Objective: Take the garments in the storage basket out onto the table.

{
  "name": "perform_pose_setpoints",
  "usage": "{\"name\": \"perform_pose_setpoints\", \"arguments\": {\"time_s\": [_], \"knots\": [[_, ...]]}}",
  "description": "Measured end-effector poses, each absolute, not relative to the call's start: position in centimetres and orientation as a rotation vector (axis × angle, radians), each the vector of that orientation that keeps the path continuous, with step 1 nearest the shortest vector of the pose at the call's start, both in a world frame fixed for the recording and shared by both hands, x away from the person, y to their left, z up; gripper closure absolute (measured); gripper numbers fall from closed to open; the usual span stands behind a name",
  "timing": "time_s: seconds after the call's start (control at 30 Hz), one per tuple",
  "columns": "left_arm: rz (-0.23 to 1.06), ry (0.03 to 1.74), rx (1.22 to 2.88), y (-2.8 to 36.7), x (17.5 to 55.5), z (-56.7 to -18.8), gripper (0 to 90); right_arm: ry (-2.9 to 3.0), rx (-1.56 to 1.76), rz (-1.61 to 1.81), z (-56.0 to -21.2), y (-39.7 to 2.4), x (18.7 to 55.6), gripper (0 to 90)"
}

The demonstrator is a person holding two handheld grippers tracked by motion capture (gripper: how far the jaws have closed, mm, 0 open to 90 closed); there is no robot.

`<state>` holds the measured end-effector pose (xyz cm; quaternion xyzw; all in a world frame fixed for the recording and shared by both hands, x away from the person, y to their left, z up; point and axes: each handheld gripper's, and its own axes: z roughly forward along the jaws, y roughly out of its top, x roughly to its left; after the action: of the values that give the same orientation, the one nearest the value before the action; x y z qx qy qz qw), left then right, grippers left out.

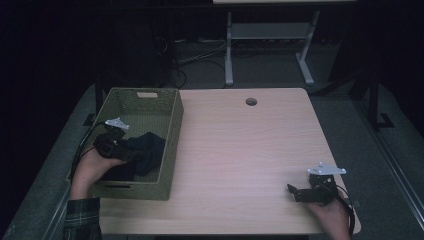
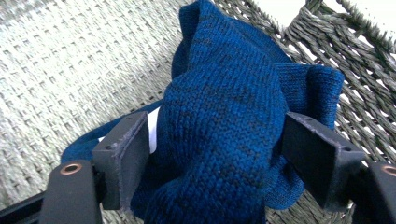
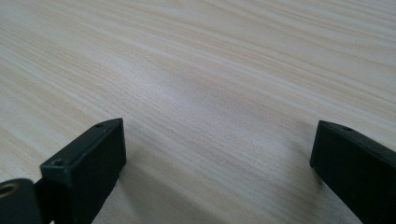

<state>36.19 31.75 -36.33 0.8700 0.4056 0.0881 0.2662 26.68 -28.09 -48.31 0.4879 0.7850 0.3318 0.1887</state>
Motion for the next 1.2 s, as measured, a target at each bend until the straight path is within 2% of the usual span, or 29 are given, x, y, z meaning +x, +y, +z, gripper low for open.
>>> {"name": "perform_pose_setpoints", "arguments": {"time_s": [0.13, 0.17, 0.2, 0.47, 0.63, 1.0, 1.2], "knots": [[0.21, 1.097, 2.348, 31.7, 36.2, -36.5, 34.9, 2.208, 1.373, 0.933, -48.3, -28.1, 26.7, 3.2], [0.212, 1.09, 2.356, 31.7, 36.3, -36.5, 34.9, 2.208, 1.372, 0.933, -48.3, -28.1, 26.7, 3.2], [0.231, 1.09, 2.368, 31.6, 36.3, -36.5, 41.2, 2.208, 1.373, 0.933, -48.3, -28.1, 26.7, 3.2], [0.211, 1.088, 2.414, 31.4, 36.4, -36.5, 68.0, 2.208, 1.372, 0.933, -48.3, -28.1, 26.7, 3.2], [0.2, 1.088, 2.401, 31.8, 36.3, -36.1, 71.2, 2.208, 1.373, 0.933, -48.3, -28.1, 26.7, 3.2], [0.164, 1.05, 2.478, 31.4, 36.9, -33.4, 71.5, 2.208, 1.373, 0.933, -48.3, -28.1, 26.7, 3.2], [0.188, 1.049, 2.504, 30.8, 36.9, -32.0, 72.0, 2.208, 1.372, 0.933, -48.3, -28.1, 26.7, 3.2]]}}
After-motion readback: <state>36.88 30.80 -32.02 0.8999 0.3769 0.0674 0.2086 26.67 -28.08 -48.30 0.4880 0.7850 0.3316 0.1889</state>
